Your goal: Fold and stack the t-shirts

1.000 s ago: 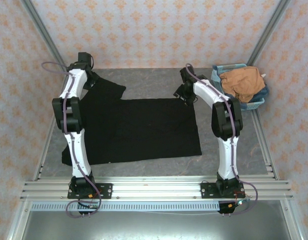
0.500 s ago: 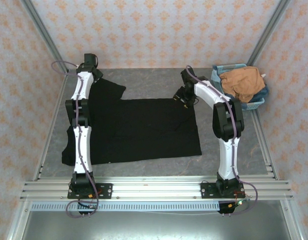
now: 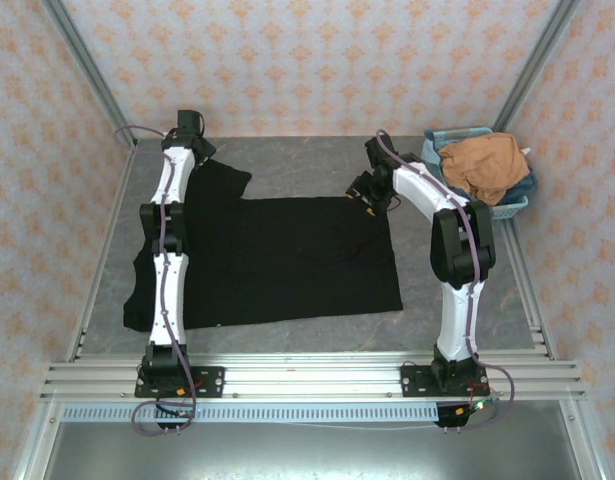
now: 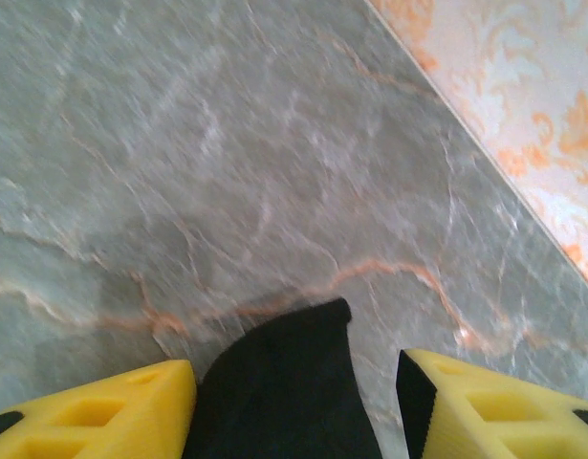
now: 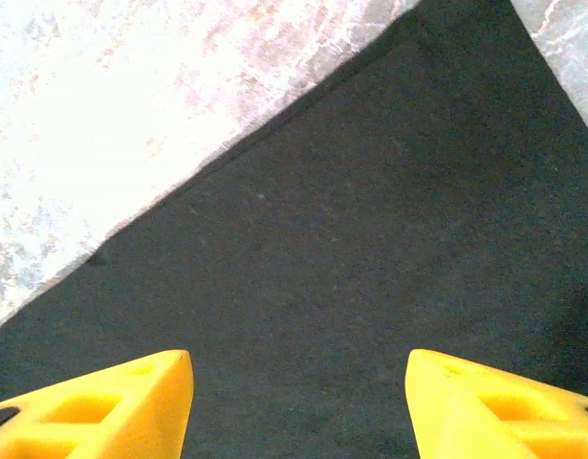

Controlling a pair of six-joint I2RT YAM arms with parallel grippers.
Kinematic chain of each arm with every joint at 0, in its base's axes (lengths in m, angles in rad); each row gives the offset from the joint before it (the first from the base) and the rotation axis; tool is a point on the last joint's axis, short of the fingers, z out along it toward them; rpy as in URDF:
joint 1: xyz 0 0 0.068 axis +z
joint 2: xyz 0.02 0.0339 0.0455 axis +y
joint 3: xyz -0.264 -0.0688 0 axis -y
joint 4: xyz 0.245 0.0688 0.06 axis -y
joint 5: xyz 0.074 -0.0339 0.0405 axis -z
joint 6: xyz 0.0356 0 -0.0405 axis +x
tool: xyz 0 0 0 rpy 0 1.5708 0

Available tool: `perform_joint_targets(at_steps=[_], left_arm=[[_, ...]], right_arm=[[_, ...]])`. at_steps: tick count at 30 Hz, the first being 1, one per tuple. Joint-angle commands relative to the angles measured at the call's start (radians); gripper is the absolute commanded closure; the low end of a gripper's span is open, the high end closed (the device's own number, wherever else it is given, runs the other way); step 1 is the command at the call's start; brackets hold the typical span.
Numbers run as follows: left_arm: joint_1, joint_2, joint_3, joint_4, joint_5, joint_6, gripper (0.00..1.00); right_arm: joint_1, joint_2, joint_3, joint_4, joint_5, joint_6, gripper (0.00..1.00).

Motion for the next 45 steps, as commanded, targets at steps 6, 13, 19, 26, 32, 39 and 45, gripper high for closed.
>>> perform_joint_targets(at_steps=[6, 13, 19, 26, 32, 39, 45], left_arm=[[-0.037, 0.017, -0.03, -0.36, -0.01, 0.067, 0.41], [-0.038, 0.019, -0.042, -0.449, -0.091, 0.107, 0.72], [-0.03, -0.006, -0.032, -0.42, -0.099, 0.125, 0.97], [-0.052, -0.153, -0.078, -0.359, -0.127, 0.162, 1.0], [-0.058, -0.265, -0.121, -0.334, -0.115, 0.185, 1.0], [-0.059, -0.314, -0.185, -0.334, -0.061, 0.191, 1.0], [-0.059, -0.336, -0.195, -0.337, -0.053, 0.191, 1.0]], right_arm=[[-0.012, 0.048, 0.075, 0.001, -0.01, -0.004, 0.39], [-0.023, 0.069, 0.096, -0.009, 0.008, -0.013, 0.39], [-0.037, 0.089, 0.131, -0.027, 0.036, -0.03, 0.39], [-0.059, 0.168, 0.237, -0.124, 0.184, -0.05, 0.42], [-0.066, 0.29, 0.386, -0.263, 0.309, -0.058, 0.49], [-0.067, 0.374, 0.474, -0.295, 0.344, -0.073, 0.55], [-0.067, 0.442, 0.535, -0.312, 0.316, -0.079, 0.62]])
